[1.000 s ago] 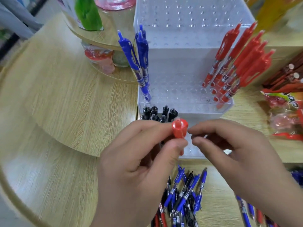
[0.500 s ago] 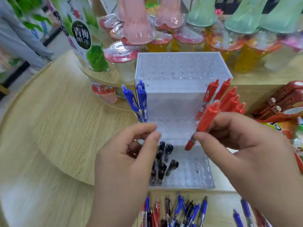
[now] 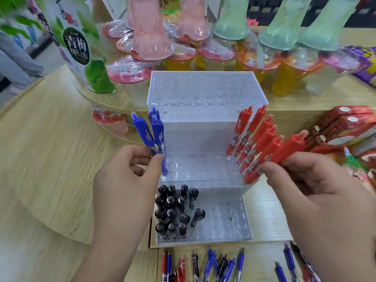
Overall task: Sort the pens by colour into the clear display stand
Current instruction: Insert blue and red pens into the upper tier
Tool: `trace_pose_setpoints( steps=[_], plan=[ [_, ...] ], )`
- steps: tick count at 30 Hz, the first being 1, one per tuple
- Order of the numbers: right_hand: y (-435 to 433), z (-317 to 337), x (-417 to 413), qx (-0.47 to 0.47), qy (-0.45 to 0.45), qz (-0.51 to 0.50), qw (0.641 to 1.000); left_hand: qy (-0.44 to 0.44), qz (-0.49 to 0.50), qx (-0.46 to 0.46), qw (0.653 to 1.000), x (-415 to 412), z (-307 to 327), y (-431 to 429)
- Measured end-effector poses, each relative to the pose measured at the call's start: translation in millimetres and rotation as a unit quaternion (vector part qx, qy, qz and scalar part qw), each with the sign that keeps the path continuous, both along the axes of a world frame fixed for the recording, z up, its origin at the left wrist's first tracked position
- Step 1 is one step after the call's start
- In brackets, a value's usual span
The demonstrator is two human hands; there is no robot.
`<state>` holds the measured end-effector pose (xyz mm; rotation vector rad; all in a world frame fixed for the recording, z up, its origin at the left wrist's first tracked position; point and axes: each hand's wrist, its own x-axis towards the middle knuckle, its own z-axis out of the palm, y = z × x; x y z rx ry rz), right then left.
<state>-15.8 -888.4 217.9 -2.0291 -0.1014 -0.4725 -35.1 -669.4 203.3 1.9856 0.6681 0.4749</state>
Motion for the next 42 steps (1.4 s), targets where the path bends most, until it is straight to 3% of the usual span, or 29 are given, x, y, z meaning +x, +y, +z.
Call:
trace_pose_setpoints(
  steps=[4,8,12,15,17,20,31,33,36,39,42],
  plan=[
    [7,-4,2,0.022,-0.005,0.008,1.000,0.006,0.008,0.018,1.000,1,-2,-1],
    [-4,-31,32,0.069,0.124,0.076,0.987,-0.007,0.023,0.009,1.000,0,-4,-3],
    [10,-21,18,0.011,-0.010,-0.021,1.000,-0.014,0.017,0.013,1.000,-2,-7,-4],
    [9,-21,32,-0.029,0.042,0.037,0.998,-0.012,0.001,0.031,0.999,-5,-8,-2],
    [13,-6,30,-0.078,-0.044,0.045,0.995,-0.001,-0.015,0.047,0.999,-7,-7,0],
    [32,11,9,-0.091,-0.144,-0.041,0.985,0.006,-0.017,0.026,0.999,-8,-8,2],
    [39,1,30,-0.166,-0.129,-0.095,0.973,0.019,-0.060,0.047,0.997,-9,-2,8],
    [38,4,31,-0.192,-0.123,-0.099,0.969,-0.029,-0.043,0.068,0.996,-14,1,7],
    [35,8,32,-0.210,-0.115,-0.095,0.966,-0.167,-0.016,0.081,0.982,-18,16,-7],
    [32,10,33,-0.213,-0.119,-0.080,0.967,-0.185,-0.119,0.092,0.971,-8,28,-35],
    [26,11,35,-0.214,-0.122,-0.061,0.967,-0.052,-0.251,0.054,0.965,23,27,-60]
  ],
)
